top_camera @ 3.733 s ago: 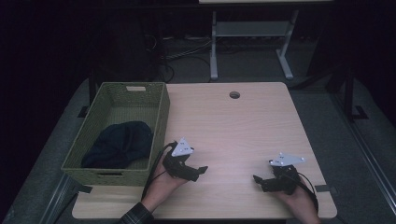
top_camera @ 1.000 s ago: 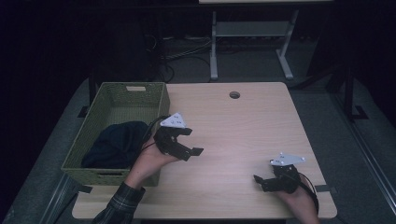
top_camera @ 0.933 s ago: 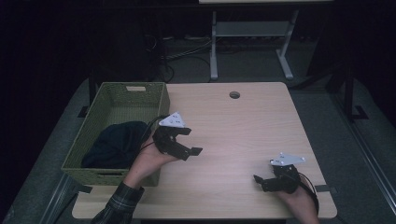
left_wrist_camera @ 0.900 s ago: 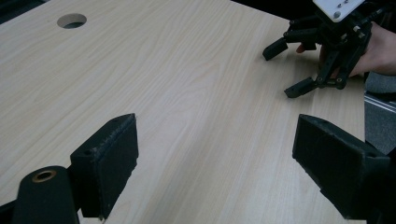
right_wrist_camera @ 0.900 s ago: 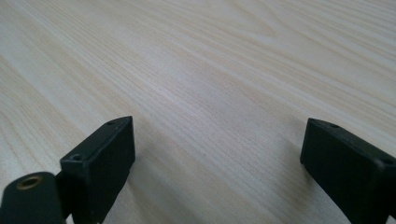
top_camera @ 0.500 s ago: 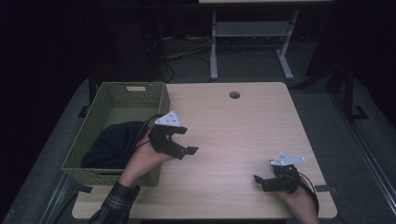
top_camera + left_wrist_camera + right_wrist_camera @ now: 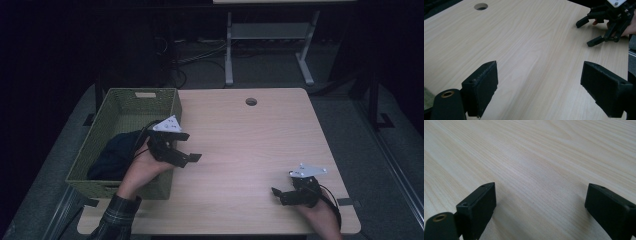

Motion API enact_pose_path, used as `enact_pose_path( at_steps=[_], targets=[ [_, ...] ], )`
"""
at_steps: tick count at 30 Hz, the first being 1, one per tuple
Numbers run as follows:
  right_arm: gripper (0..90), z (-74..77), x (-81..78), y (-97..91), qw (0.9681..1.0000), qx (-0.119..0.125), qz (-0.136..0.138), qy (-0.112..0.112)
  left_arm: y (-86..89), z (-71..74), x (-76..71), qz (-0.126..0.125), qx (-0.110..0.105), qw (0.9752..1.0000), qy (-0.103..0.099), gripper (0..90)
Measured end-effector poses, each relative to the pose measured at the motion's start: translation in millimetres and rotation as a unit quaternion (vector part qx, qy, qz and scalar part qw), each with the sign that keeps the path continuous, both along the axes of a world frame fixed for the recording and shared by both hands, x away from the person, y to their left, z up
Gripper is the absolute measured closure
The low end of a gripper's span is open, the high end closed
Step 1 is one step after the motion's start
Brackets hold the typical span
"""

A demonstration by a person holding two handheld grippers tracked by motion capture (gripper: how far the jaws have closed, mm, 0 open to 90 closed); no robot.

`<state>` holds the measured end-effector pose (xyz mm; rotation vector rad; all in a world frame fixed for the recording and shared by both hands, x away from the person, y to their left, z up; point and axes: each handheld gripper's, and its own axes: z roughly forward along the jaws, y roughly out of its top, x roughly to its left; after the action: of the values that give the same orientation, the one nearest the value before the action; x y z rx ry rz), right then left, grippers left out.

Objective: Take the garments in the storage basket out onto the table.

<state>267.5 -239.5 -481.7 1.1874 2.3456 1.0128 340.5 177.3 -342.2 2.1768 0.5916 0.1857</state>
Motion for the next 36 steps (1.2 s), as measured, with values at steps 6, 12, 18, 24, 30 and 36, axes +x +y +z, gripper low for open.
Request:
enact_pose_path(
  at_steps=[6, 12, 18, 24, 30, 36],
  targets=[
    [9.8, 0.1, 0.0, 0.0, 1.0000, 0.000, 0.000, 0.001, 13.5, 2.9, -0.3, 0.010, 0.001, 0.9999, -0.003, 13.9],
    [9.8, 0.1, 0.0, 0.0, 1.0000, 0.000, 0.001, 0.001, 25.5, 5.9, -0.7, 0.017, 0.002, 0.9998, -0.004, 13.9],
    [9.8, 0.0, 0.0, 0.0, 1.0000, 0.000, 0.000, 0.001, 36.9, 9.3, -0.4, 0.028, 0.001, 0.9996, -0.003, 13.9],
    [9.8, 0.0, 0.0, 0.0, 1.0000, 0.000, 0.000, 0.000, 48.2, 12.3, -0.2, 0.038, -0.003, 0.9993, -0.004, 13.9],
    [9.8, 0.0, 0.0, 0.0, 1.0000, 0.000, 0.000, 0.000, 59.4, 17.2, -1.4, 0.049, -0.002, 0.9988, -0.006, 13.9],
    [9.8, 0.0, 0.0, 0.0, 1.0000, 0.000, 0.000, 0.000, 67.8, 20.2, -1.9, 0.058, -0.001, 0.9983, -0.008, 13.9]
  ],
)
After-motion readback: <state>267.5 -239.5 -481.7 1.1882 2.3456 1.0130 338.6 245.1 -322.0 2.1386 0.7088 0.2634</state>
